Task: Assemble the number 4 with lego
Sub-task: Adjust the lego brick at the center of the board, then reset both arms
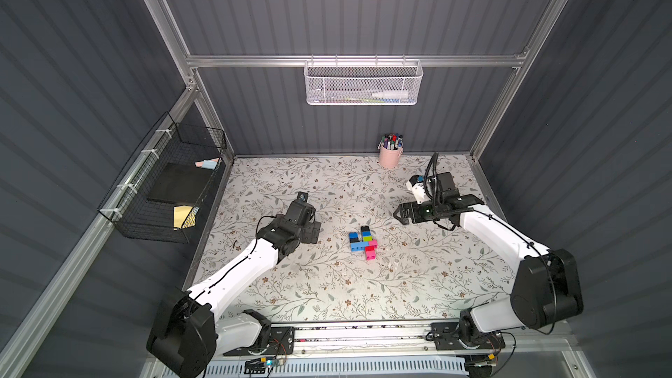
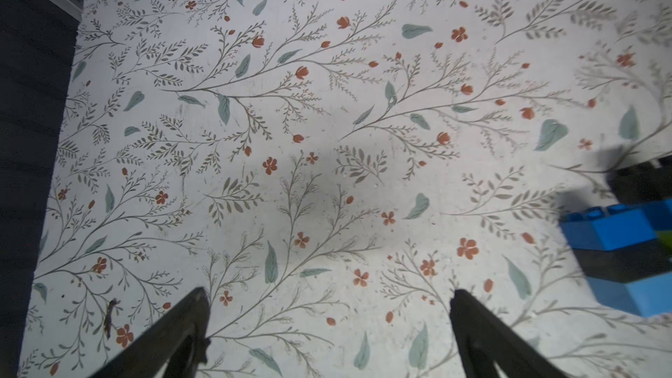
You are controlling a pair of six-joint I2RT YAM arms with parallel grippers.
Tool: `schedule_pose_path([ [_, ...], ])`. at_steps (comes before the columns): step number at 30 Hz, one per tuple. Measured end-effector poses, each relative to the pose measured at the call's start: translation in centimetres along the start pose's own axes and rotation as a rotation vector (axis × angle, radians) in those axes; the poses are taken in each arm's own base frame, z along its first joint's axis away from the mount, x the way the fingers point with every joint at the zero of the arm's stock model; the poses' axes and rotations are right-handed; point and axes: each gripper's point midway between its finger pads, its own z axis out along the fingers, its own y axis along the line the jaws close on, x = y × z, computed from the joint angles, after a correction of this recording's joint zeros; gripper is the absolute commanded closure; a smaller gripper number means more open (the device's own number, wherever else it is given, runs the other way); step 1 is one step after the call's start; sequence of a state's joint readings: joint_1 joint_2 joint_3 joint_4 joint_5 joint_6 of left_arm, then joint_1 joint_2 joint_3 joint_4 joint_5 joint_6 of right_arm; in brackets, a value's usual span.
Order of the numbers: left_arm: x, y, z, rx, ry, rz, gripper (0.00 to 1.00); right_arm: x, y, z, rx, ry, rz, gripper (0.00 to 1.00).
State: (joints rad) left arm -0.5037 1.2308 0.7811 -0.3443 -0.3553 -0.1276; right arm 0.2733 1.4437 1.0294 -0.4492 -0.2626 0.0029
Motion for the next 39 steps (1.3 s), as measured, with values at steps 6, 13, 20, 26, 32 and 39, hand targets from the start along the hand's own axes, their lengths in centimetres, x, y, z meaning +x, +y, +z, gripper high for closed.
schedule_pose_path([
  [6,0.4,3.3,2.2,-0.071,-0.061,-0.027,0.00,0.6,-8.0,-1.4,0.297,-0.127,0.113,0.01],
  [13,1.1,5.9,4.3,-0.106,-0.119,-0.088,0.01,3.1,-13.3,-2.2,0.479,-0.240,0.179,0.01],
  [20,1.8,6.2,6.8,-0.105,-0.152,-0.071,0.01,3.5,-15.2,-0.8,0.522,-0.337,0.166,0.01],
  [26,1.8,5.8,9.1,-0.094,-0.189,-0.066,0.01,1.8,-15.6,-1.1,0.519,-0.430,0.148,0.01],
  [32,1.2,5.7,10.3,-0.085,-0.229,-0.053,0.00,1.5,-15.7,-0.3,0.491,-0.504,0.133,0.01],
  [39,0.3,7.0,10.9,-0.100,-0.286,-0.086,0.01,2.4,-15.6,0.8,0.468,-0.505,0.124,0.01],
])
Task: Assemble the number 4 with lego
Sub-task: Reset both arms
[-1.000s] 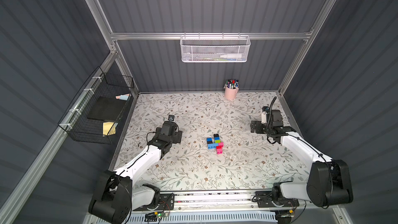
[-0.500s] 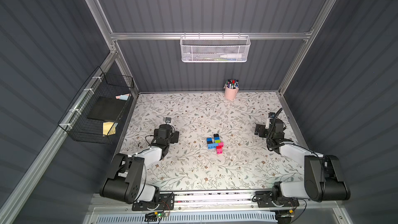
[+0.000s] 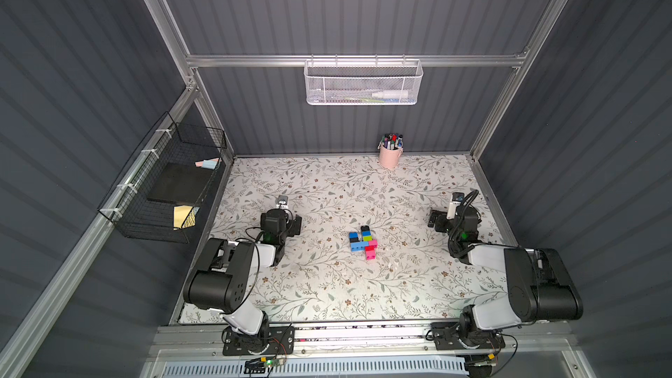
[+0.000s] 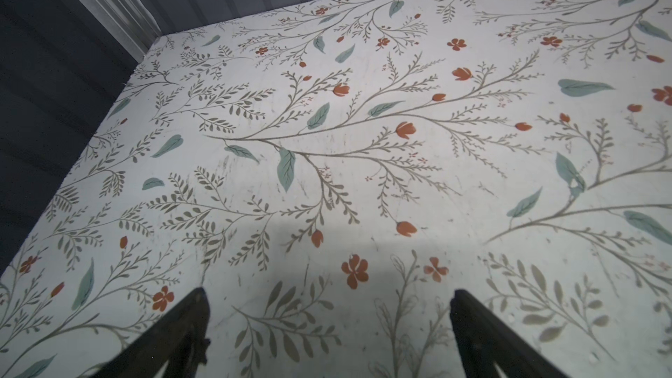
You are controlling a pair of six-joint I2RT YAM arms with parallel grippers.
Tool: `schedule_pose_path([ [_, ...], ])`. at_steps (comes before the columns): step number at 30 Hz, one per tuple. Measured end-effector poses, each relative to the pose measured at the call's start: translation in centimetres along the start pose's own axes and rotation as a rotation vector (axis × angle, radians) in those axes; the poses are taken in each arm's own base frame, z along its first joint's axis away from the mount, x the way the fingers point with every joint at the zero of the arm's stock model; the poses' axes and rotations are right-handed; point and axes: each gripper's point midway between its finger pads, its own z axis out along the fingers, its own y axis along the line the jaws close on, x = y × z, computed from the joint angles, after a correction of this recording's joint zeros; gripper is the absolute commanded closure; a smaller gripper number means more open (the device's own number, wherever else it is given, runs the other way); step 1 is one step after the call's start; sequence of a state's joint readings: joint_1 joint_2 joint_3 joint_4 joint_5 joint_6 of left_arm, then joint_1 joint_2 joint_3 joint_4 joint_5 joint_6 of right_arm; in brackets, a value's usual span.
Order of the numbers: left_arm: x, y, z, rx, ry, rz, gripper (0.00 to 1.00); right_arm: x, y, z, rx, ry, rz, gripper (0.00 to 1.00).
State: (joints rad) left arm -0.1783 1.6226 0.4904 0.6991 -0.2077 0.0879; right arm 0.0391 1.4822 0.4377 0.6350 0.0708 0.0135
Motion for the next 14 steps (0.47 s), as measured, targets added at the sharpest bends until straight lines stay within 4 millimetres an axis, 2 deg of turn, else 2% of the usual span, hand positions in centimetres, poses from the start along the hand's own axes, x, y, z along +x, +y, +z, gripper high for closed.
schedule_pose_path([
  [5,0.65,0.30,0.39,-0.007,0.015,-0.003,0.01,-0.69,0.03,-0.02,-0.001,-0.029,0.002,0.01],
  [14,0.15,0.30,0.40,-0.006,-0.006,-0.008,0.01,-1.04,0.01,-0.03,0.001,-0.043,0.004,0.01],
])
